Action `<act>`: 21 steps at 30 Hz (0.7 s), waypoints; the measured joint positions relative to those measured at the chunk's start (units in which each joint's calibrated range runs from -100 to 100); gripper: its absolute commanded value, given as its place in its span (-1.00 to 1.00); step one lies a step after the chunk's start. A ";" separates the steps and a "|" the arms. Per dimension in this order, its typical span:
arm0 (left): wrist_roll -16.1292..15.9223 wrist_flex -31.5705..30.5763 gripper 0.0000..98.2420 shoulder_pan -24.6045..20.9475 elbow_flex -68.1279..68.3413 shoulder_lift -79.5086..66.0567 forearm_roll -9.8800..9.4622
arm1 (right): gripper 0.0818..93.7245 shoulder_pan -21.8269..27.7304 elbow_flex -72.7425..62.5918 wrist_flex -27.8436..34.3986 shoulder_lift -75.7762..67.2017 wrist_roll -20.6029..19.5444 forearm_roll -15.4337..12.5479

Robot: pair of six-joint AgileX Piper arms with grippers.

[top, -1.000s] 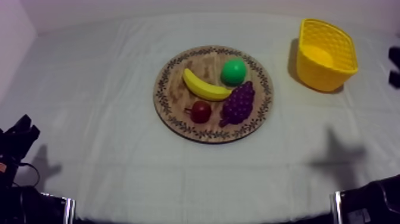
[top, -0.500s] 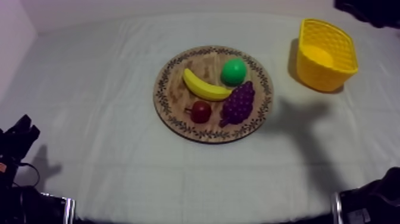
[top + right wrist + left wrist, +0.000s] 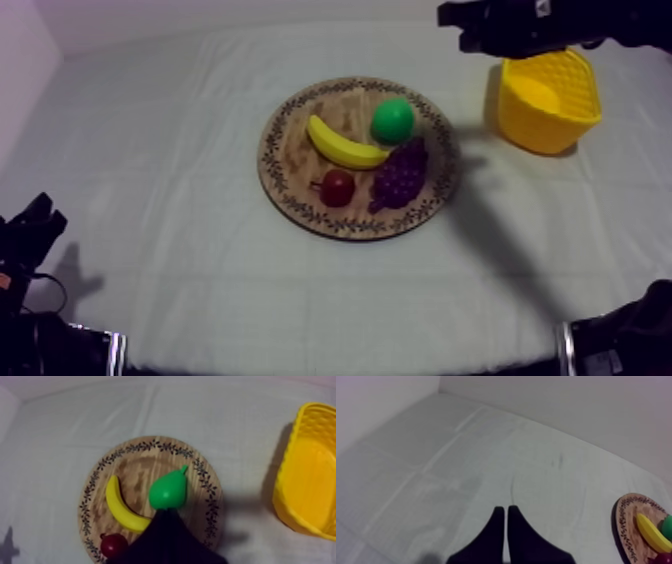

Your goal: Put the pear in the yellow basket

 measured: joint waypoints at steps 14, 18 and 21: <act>0.00 0.00 -1.00 0.00 0.00 0.00 0.00 | -0.78 -1.50 0.46 0.15 5.89 -4.26 3.00; 0.00 0.00 -1.00 0.00 0.00 0.00 0.00 | -0.07 -1.56 0.11 0.11 6.35 -3.09 2.08; 0.00 0.00 -1.00 0.00 0.00 0.00 0.00 | 0.35 -1.31 0.10 -0.60 6.40 -2.32 1.05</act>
